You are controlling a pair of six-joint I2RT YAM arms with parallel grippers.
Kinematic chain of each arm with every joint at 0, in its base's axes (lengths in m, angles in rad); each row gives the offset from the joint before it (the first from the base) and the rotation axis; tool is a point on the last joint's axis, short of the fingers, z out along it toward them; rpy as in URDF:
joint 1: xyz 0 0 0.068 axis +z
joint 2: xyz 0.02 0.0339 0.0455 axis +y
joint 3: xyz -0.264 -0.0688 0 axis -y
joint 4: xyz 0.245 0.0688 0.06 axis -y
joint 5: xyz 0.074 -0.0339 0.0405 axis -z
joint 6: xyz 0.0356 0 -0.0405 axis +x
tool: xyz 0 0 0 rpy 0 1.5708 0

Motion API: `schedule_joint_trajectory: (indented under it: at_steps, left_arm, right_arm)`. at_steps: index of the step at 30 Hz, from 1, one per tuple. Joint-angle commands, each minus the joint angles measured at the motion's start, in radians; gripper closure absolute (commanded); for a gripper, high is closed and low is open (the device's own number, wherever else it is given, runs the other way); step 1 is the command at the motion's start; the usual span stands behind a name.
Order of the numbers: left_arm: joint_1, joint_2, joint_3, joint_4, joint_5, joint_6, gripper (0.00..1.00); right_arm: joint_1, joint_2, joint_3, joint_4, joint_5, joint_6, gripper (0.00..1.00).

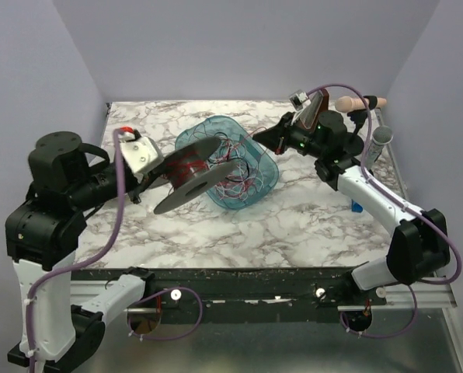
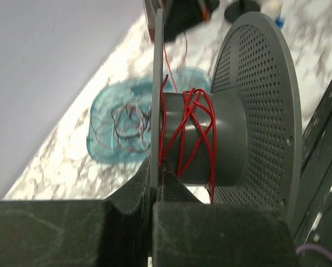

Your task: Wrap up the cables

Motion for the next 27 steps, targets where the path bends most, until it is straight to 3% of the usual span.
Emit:
schedule_joint_trajectory:
  at_steps: [1,9,14,18,22,27]
  left_arm:
    - [0.001,-0.033,-0.160,-0.069,-0.077,0.257,1.00]
    - [-0.023,-0.040,-0.358,0.064,-0.321,0.332,1.00]
    - [-0.106,-0.004,-0.374,0.143,-0.401,0.219,1.00]
    - [-0.149,0.030,-0.432,0.247,-0.600,0.173,1.00]
    - [-0.149,0.085,-0.437,0.356,-0.768,0.095,1.00]
    - [-0.149,0.171,-0.352,0.436,-0.788,-0.044,1.00]
  right_arm:
    - [0.004,-0.048,0.124,-0.275,-0.083,-0.166,0.99]
    - [0.043,-0.104,0.277,-0.361,-0.143,-0.110,0.99]
    - [0.207,-0.036,0.436,-0.454,-0.143,-0.108,0.99]
    - [0.301,0.050,0.639,-0.597,-0.108,-0.085,0.99]
    - [0.385,0.119,0.733,-0.542,-0.115,0.036,0.99]
    - [0.471,0.224,0.886,-0.530,-0.131,0.162,0.99]
